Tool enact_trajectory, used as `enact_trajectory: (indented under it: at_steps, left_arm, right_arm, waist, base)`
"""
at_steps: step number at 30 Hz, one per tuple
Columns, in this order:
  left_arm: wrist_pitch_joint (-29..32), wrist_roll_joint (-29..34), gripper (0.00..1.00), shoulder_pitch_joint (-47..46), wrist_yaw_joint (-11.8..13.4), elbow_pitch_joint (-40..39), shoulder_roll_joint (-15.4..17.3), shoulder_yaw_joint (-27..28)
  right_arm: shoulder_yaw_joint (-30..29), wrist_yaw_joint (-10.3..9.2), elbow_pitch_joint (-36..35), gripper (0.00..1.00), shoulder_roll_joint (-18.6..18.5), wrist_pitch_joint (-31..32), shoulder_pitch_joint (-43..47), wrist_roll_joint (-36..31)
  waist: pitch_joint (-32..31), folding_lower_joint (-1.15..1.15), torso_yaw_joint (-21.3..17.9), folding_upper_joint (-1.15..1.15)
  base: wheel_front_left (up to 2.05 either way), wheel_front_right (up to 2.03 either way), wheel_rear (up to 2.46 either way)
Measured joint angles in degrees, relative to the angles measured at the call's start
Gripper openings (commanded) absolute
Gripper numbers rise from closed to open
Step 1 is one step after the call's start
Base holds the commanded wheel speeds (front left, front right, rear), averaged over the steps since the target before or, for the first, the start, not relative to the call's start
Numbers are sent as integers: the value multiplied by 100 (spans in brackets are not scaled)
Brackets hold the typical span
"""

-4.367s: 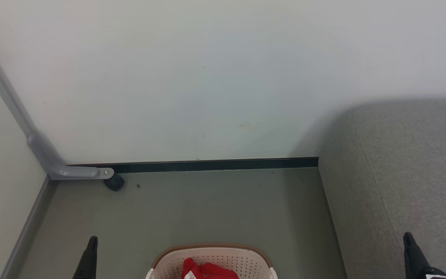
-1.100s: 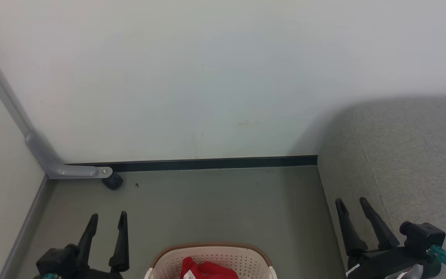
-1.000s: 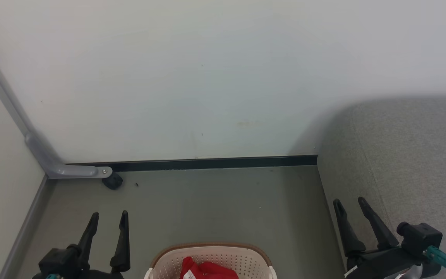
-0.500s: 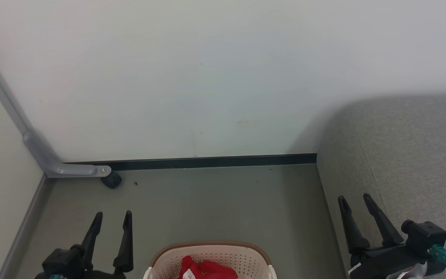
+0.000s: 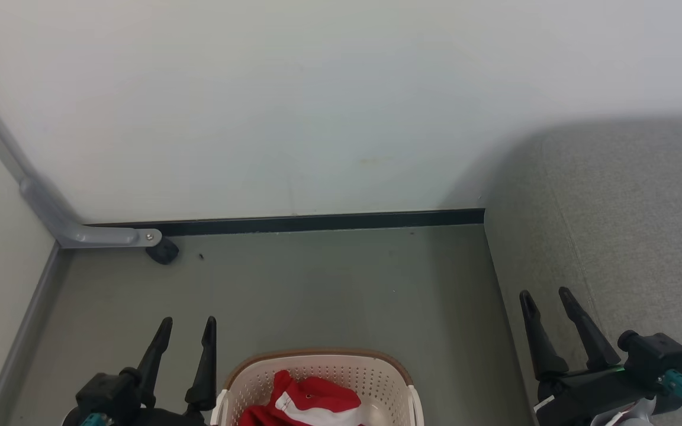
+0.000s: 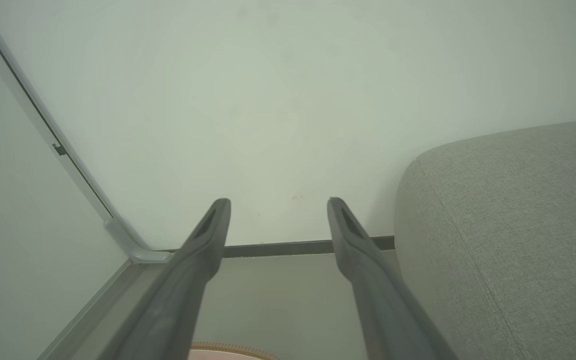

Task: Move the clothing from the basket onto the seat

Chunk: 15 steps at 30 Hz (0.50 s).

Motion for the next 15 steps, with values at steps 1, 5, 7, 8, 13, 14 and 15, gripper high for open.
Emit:
enact_trajectory:
  at_steps: [1,5,7,8,13,14,15]
  left_arm:
    - [0,-8,100,-26,-5,4,-8,-8]
    - [0,-8,100,-53,-12,23,-60,-87]
    - [0,-8,100,-88,-58,46,-69,-123]
    - [0,-8,100,-136,-60,62,-73,-138]
    - [0,-13,100,-435,-66,130,-81,-144]
    - [0,-14,100,-480,-111,154,-81,-144]
    - [0,-14,100,-525,-113,175,-81,-147]
  right_arm:
    - [-7,7,-12,100,2,0,-1,0]
    - [-38,11,-77,100,3,0,-21,-33]
    - [-59,24,-101,100,5,0,-84,-58]
    - [-73,24,-137,100,7,0,-113,-58]
    - [-76,32,-220,100,70,0,-302,-115]
    - [-76,36,-227,100,87,0,-354,-125]
    - [-75,58,-235,100,100,0,-402,-142]
  waist:
    - [43,0,-7,0]
    - [240,0,-40,0]
    - [353,0,-58,0]
    - [415,0,-67,0]
    - [747,0,-116,0]
    - [817,0,-127,0]
    - [886,0,-139,0]
  base:
    - [0,0,0]
    - [0,0,0]
    - [0,0,0]
    - [0,0,0]
    - [0,0,0]
    - [0,0,0]
    - [0,0,0]
